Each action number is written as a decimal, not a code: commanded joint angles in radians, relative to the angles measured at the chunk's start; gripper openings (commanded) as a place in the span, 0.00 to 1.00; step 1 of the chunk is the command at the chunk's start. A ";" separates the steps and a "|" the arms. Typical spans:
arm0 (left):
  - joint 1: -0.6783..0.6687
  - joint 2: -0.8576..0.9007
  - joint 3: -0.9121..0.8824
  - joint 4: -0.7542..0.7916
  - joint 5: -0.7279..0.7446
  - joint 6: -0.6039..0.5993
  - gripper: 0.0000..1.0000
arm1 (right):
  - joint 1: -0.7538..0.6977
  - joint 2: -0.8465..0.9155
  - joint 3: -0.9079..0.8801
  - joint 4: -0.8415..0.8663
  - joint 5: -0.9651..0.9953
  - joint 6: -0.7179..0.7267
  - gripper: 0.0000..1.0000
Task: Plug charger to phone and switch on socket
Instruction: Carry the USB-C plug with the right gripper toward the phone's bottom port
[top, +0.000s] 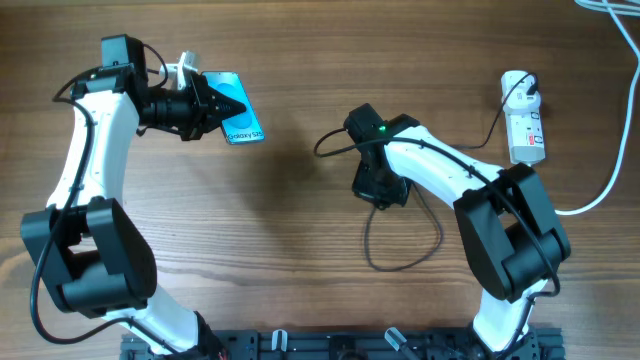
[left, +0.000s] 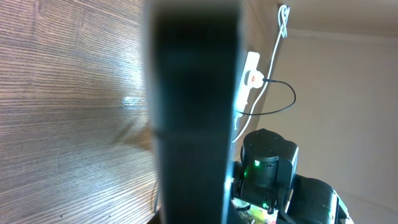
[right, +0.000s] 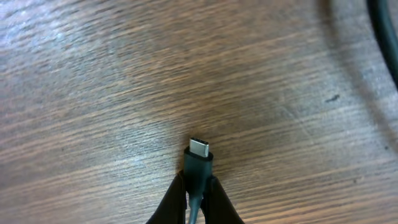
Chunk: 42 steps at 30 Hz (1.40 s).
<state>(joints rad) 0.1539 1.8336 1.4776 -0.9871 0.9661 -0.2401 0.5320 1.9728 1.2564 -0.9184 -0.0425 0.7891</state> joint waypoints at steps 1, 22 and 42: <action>0.007 0.005 0.013 0.003 0.009 0.025 0.04 | -0.002 0.017 -0.015 0.052 -0.066 -0.188 0.26; 0.007 0.005 0.013 0.010 -0.023 0.031 0.04 | -0.002 0.017 -0.015 0.047 -0.075 -0.135 0.04; 0.008 0.005 0.013 0.063 0.040 0.106 0.04 | -0.105 0.017 -0.015 0.148 -0.584 -0.633 0.04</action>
<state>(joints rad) 0.1539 1.8336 1.4776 -0.9241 0.9600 -0.1833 0.4210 1.9766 1.2495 -0.7689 -0.5728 0.2203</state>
